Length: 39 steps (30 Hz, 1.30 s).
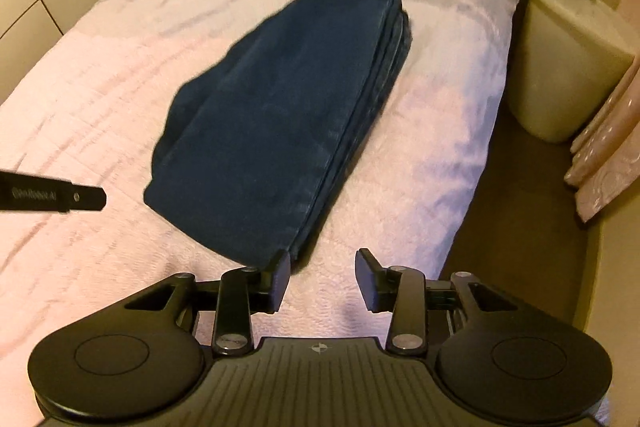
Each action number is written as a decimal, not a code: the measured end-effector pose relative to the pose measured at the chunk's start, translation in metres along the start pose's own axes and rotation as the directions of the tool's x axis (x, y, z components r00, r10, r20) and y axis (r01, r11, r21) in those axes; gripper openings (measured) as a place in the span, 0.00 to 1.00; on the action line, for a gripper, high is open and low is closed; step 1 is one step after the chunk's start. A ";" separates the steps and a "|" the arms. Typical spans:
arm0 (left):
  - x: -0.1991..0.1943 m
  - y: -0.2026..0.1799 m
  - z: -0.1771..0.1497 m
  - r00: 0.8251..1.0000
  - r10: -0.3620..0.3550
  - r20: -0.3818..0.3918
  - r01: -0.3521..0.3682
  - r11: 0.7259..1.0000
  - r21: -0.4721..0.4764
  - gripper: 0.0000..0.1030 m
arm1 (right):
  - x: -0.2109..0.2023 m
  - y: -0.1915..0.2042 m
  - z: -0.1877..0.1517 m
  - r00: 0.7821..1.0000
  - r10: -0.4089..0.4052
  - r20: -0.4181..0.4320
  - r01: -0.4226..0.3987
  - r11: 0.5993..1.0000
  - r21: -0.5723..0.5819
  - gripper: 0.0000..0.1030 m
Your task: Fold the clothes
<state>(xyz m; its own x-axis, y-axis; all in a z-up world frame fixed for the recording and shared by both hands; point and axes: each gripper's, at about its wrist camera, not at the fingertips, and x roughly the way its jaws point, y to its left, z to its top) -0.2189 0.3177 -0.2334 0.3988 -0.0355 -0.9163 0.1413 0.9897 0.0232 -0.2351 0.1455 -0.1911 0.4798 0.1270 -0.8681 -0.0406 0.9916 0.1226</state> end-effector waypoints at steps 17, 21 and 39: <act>-0.067 -0.020 0.013 0.997 -0.009 0.070 0.006 0.999 0.054 0.24 | -0.072 -0.002 0.019 0.998 -0.018 0.056 0.016 0.999 0.028 0.40; -0.068 -0.021 0.022 0.997 -0.014 0.080 0.009 0.998 0.061 0.27 | -0.075 -0.001 0.027 0.997 -0.020 0.072 0.017 0.999 0.033 0.41; 0.099 0.139 -0.022 0.881 -0.466 0.082 0.421 0.694 -0.584 0.33 | 0.068 -0.083 -0.019 0.877 0.476 0.069 -0.405 0.652 0.641 0.42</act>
<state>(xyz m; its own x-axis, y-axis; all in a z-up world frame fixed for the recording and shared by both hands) -0.1794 0.4543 -0.3293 0.3593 -0.5040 -0.7854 -0.2626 0.7530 -0.6034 -0.2155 0.0719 -0.2689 0.4617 0.5819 -0.6695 0.3410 0.5803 0.7396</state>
